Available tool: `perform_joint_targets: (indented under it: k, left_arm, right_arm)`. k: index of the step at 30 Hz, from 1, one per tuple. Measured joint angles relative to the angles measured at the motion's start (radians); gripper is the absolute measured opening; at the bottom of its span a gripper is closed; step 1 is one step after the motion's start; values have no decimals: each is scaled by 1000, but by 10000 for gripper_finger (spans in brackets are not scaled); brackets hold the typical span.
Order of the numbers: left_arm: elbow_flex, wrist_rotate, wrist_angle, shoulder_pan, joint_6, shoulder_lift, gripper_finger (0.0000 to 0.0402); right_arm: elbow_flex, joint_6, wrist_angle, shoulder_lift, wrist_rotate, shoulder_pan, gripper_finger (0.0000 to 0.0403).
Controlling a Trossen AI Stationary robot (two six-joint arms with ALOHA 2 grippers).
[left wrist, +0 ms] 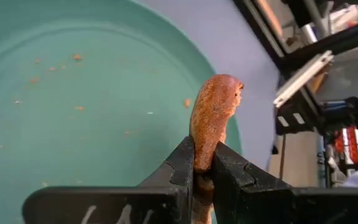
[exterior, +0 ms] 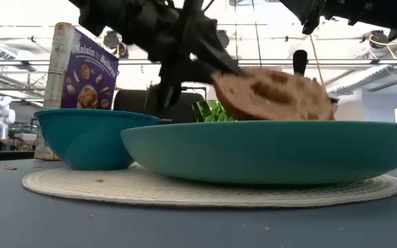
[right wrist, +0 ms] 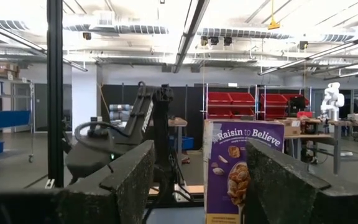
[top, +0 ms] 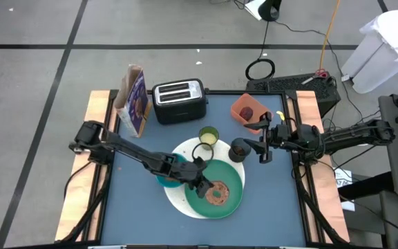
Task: Arrange a breakfast setting
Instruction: Put the brown toasted bread on the green plate
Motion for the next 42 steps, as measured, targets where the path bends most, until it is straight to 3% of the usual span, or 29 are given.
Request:
perform_joint_targets:
  k: [30, 42]
  left_arm:
    - [0, 9, -4, 15, 4, 49, 39]
    - [1, 10, -4, 15, 6, 49, 143]
  right_arm:
    - [0, 0, -11, 0, 0, 0, 247]
    - [0, 0, -11, 0, 0, 0, 247]
